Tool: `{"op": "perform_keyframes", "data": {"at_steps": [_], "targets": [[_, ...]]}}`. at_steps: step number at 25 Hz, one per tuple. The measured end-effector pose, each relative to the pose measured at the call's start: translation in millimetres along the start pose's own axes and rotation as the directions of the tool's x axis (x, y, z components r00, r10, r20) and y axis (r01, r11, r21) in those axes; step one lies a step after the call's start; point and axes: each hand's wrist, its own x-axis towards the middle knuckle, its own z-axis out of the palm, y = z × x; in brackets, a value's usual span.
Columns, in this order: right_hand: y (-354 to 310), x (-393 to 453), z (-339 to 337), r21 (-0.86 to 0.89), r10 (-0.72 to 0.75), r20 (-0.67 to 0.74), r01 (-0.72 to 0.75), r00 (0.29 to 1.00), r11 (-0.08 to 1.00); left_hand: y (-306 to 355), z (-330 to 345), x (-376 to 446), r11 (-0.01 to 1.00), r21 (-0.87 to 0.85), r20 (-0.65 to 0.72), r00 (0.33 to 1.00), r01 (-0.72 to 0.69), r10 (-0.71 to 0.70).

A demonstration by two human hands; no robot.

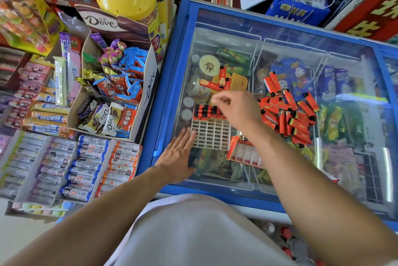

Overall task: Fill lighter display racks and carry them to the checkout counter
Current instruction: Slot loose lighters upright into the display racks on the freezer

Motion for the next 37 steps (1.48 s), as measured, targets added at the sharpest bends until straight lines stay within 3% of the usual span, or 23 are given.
{"op": "perform_keyframes", "data": {"at_steps": [2, 7, 13, 15, 19, 23, 27, 29, 32, 37], "targets": [[10, 36, -12, -0.004, 0.076, -0.086, -0.077, 0.993, 0.997, -1, -1, 1, 1.000, 0.008, 0.026, 1.000, 0.000, 0.000], [36, 106, 28, -0.227, 0.176, 0.200, -0.129, 0.964, 0.965, 1, -2, 1, 1.000, 0.016, 0.048, 0.999, 0.009, -0.010], [43, 126, 53, -0.373, 0.252, 0.180, -0.171, 0.951, 0.912, -3, -7, 2, 1.000, -0.020, 0.081, 0.997, -0.017, 0.019], [43, 122, 44, -0.306, 0.230, 0.158, -0.174, 0.960, 0.936, -4, -7, 3, 1.000, -0.020, 0.085, 0.996, -0.023, 0.024], [35, 78, 9, -0.012, 0.132, 0.012, -0.132, 0.991, 0.991, -5, -5, 3, 0.999, -0.029, 0.090, 0.996, -0.021, 0.024], [22, 6, -21, 0.240, 0.062, -0.019, -0.055, 0.998, 0.969, -4, -5, 3, 0.999, -0.038, 0.088, 0.996, -0.023, 0.026], [12, -62, -11, 0.302, 0.019, -0.075, 0.005, 0.997, 0.953, -2, -6, 2, 0.999, -0.037, 0.070, 0.997, -0.024, 0.026], [7, -80, -3, 0.344, 0.073, 0.048, -0.085, 0.996, 0.935, 0, -7, 2, 0.999, -0.034, 0.069, 0.997, -0.021, 0.023], [5, -80, 8, 0.255, 0.094, 0.183, -0.140, 0.979, 0.957, -1, -8, 3, 1.000, -0.025, 0.073, 0.997, -0.010, 0.012], [12, -60, 20, 0.121, 0.093, 0.033, -0.096, 0.995, 0.988, 2, -7, 1, 1.000, -0.030, 0.053, 0.999, -0.001, 0.003]]}}
